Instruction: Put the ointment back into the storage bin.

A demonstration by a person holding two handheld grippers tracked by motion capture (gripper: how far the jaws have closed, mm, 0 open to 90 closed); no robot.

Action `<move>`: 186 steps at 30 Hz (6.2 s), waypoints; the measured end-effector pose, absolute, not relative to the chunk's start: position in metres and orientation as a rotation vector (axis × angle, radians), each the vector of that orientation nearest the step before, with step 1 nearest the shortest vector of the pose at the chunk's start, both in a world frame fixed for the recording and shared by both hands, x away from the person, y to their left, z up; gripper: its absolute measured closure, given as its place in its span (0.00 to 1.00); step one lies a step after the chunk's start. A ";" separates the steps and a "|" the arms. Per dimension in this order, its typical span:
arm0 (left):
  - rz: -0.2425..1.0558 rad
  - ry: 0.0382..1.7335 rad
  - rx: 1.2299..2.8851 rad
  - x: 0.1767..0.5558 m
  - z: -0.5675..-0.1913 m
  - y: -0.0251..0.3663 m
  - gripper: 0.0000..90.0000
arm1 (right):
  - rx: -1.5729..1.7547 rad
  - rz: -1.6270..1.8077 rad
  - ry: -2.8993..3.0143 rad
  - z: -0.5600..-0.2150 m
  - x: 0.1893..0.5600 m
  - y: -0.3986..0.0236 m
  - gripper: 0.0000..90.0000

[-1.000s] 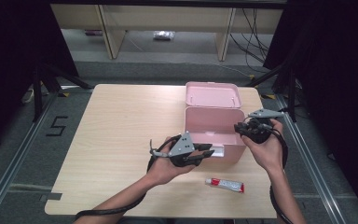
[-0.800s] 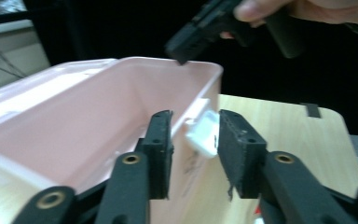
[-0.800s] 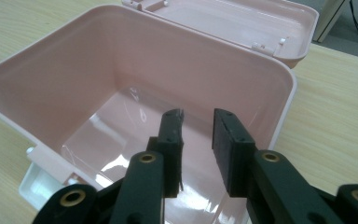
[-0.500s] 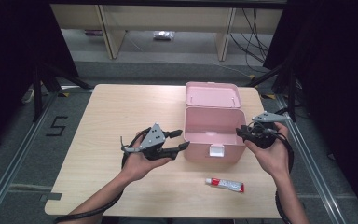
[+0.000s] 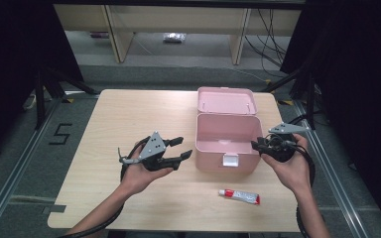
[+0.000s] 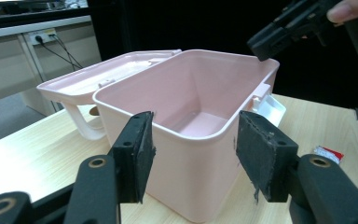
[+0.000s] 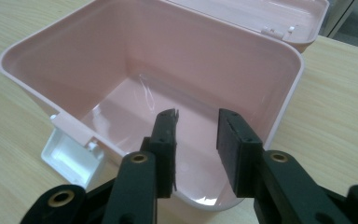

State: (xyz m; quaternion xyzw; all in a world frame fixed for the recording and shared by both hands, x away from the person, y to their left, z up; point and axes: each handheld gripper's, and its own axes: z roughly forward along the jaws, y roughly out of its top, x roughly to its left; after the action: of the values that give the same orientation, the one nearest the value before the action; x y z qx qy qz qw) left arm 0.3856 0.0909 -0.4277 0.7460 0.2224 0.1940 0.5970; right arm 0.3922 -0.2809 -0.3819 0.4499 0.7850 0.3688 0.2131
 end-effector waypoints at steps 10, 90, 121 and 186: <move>0.474 0.546 1.727 0.379 -0.431 0.106 0.49 | 1.224 1.016 2.215 -0.382 0.379 -0.280 0.74; 0.516 0.625 1.711 0.379 -0.443 0.133 0.46 | 0.675 0.391 3.020 -0.462 0.366 -0.232 0.66; 0.515 0.622 1.717 0.378 -0.443 0.135 0.46 | 0.540 0.098 3.058 -0.474 0.369 -0.210 0.72; 0.525 0.605 1.738 0.379 -0.443 0.136 0.47 | 0.429 0.096 3.138 -0.437 0.375 -0.215 0.80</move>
State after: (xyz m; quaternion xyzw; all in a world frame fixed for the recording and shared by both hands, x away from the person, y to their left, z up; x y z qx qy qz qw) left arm 0.3793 0.1357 -0.4425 0.7423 0.2584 0.2241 0.5762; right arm 0.3753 -0.2145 -0.4375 0.1355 0.9902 0.0302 -0.0133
